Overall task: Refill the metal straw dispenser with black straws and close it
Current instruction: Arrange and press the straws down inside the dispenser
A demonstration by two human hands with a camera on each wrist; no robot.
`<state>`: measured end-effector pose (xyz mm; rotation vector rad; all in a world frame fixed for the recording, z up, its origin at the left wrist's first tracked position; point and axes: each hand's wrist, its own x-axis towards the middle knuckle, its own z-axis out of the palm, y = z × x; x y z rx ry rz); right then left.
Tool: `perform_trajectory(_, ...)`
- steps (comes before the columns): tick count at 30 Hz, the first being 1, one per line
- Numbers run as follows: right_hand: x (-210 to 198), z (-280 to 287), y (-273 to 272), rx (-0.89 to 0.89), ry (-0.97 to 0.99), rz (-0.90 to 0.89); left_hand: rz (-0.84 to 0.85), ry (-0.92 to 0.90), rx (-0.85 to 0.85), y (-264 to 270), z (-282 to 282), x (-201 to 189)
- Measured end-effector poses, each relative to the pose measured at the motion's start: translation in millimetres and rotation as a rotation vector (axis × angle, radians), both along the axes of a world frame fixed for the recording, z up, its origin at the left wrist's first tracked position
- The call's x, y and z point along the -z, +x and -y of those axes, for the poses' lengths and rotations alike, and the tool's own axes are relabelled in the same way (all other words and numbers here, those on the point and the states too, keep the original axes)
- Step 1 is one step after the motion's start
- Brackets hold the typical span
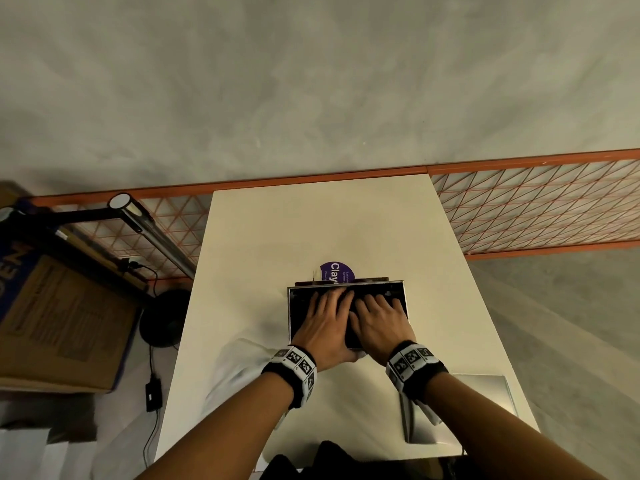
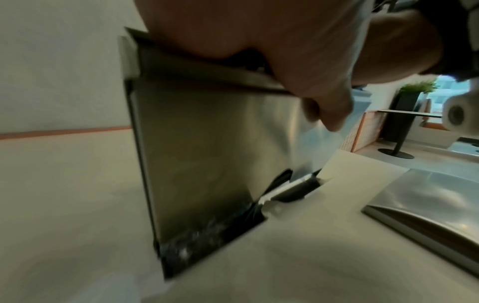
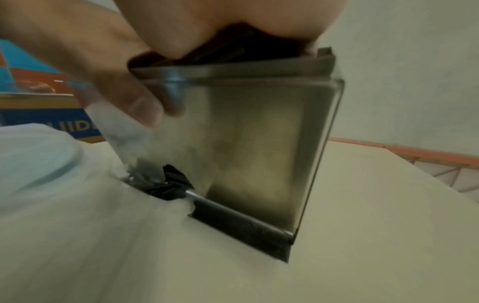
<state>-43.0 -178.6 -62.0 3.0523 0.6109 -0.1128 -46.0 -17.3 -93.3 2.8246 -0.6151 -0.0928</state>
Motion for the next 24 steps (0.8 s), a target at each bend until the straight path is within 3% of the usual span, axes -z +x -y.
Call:
perform_trajectory(5, 3, 7, -1, -0.062, 0.072, 0.105, -0.183, 0.113, 0.013, 12, 3, -5)
perform_trajectory(7, 3, 7, 4, -0.066, 0.055, 0.091, -0.185, 0.119, -0.012, 13, 2, -6)
perform_trajectory(12, -24, -8, 24, -0.09, -0.054, -0.067, -0.094, 0.058, -0.072, 10, 1, -6)
perform_trajectory(19, -27, -27, 52, -0.057, 0.072, -0.405, -0.077, 0.051, -0.062, 2, 2, -4)
perform_trajectory(24, -21, -24, 58, -0.036, 0.111, -0.462, -0.067, 0.041, -0.07, -5, 2, 1)
